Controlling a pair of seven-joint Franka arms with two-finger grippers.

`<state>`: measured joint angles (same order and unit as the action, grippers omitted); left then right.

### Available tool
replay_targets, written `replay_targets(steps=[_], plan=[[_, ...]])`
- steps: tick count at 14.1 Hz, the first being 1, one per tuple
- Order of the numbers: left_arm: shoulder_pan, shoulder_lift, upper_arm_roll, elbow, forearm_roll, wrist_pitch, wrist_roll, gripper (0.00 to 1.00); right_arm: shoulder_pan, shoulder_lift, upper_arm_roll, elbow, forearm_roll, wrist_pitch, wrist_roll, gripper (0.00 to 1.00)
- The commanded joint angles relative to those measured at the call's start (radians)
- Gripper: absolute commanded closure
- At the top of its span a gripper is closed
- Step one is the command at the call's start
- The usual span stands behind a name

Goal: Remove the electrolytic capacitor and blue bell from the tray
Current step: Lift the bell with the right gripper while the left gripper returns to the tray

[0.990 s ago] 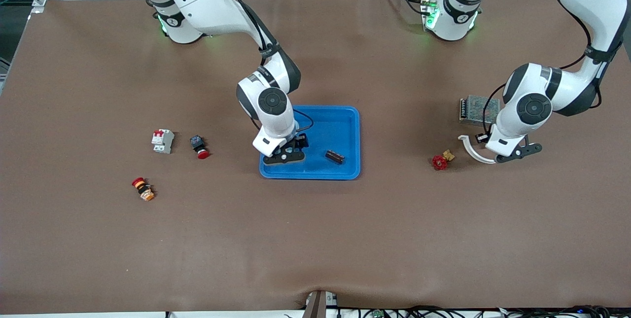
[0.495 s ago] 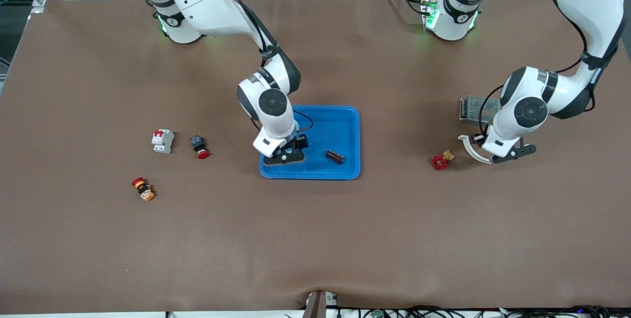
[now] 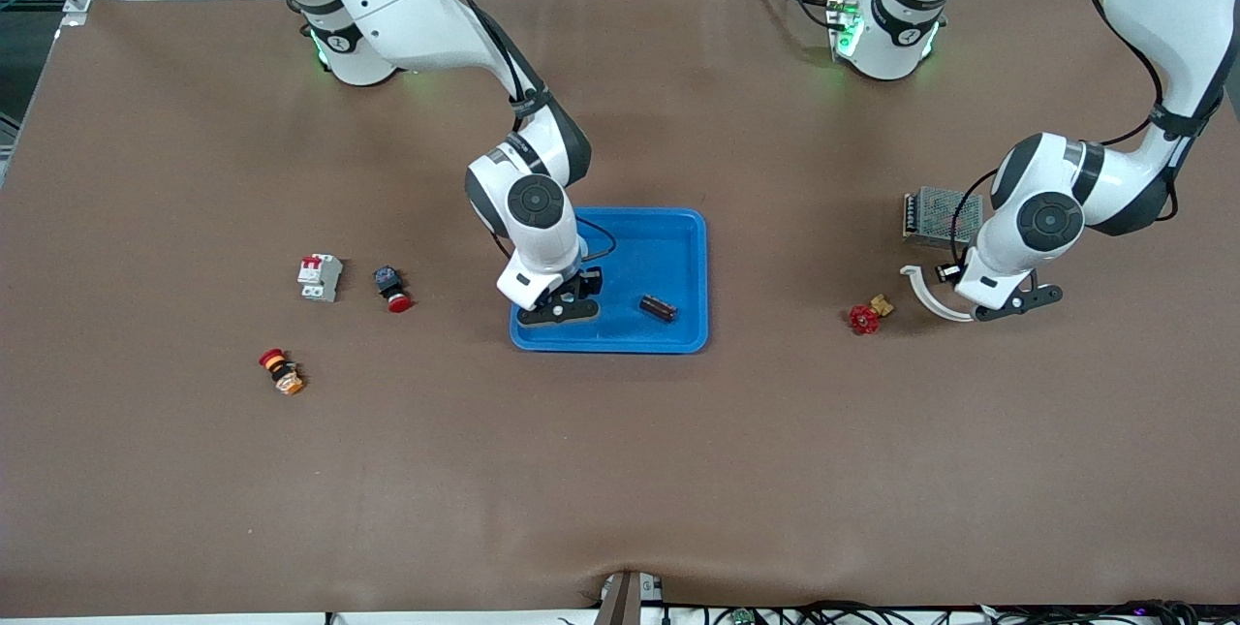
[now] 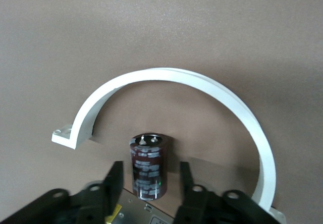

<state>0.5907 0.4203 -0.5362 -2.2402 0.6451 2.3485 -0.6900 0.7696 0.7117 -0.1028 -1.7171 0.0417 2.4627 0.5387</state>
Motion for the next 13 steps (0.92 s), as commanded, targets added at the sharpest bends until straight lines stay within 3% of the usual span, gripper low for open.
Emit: replay_targets(steps=[1, 4, 7, 13], plan=[[0.014, -0.015, -0.013, 0.007, 0.025, 0.005, -0.011, 0.0, 0.008, 0.008, -0.006, 0.013, 0.023, -0.001, 0.003, 0.59], [0.012, -0.035, -0.028, 0.034, 0.013, -0.001, -0.008, 0.0, 0.0, -0.006, -0.006, 0.025, 0.021, -0.028, -0.009, 0.59], [0.012, -0.044, -0.079, 0.083, -0.008, -0.046, -0.008, 0.0, -0.019, -0.047, -0.009, 0.098, 0.02, -0.212, -0.026, 0.59], [-0.029, -0.019, -0.237, 0.247, -0.169, -0.23, -0.181, 0.0, -0.142, -0.164, -0.011, 0.131, 0.02, -0.424, -0.334, 0.59]])
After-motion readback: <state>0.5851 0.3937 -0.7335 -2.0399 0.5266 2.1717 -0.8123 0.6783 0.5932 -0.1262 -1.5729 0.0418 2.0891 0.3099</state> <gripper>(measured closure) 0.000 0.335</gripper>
